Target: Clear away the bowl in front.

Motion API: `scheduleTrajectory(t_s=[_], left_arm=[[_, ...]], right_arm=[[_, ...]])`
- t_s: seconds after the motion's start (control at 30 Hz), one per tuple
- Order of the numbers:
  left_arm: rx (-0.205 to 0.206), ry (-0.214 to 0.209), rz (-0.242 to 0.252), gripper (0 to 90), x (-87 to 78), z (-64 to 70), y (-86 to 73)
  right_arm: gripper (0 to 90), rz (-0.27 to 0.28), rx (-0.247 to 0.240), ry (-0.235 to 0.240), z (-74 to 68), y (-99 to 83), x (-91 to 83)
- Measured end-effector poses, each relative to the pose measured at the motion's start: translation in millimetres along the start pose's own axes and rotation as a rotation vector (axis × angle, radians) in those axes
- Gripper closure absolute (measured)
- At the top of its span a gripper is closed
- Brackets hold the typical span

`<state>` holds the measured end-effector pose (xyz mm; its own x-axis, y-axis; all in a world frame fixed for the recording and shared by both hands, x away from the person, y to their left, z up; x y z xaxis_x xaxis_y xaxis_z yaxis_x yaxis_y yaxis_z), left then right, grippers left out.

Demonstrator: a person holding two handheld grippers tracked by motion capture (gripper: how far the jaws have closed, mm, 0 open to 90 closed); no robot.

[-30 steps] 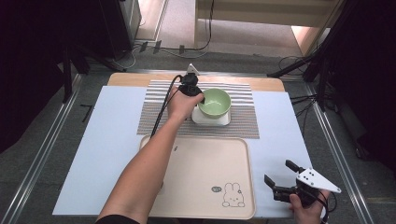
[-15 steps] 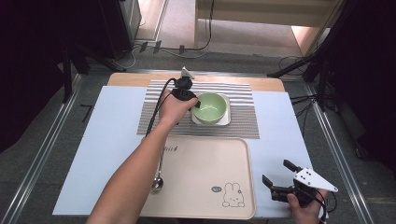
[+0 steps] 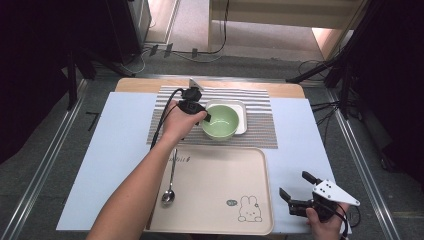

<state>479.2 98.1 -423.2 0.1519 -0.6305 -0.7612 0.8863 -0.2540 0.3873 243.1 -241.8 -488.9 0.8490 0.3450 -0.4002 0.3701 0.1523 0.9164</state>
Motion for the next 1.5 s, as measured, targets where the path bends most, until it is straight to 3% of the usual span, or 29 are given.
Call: scheduleTrajectory(t_s=[0.53, 0.83, 0.97, 1.5], left_arm=[[0.065, -0.005, -0.035, 84.2, -8.1, 10.0, -33.7], [0.098, -0.035, -0.050, 84.2, -14.6, 19.4, -58.0], [0.115, -0.028, -0.062, 84.2, -15.8, 21.5, -72.1], [0.117, -0.039, -0.105, 84.0, -23.6, 16.9, -124.0]], right_arm=[[2.6, 0.003, -0.004, -0.001, -1.1, 0.7, -1.4], [2.6, 0.007, -0.006, -0.002, -0.8, 1.2, -2.2], [2.6, 0.007, -0.008, -0.002, -0.9, 1.2, -2.2], [2.6, 0.007, -0.010, -0.003, -2.9, 1.8, -1.5]])
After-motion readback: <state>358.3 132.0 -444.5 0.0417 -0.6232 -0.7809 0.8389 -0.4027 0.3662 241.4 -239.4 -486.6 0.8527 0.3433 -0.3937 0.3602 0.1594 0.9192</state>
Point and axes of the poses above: each handheld gripper's, and its own axes: x roughly forward along the jaws, y roughly out of its top, z roughly to its right, the point moved 4 cm from there along x, roughly forward along the jaws, and after that the axes turned 11 degrees about -y, right-handed, at the moved point
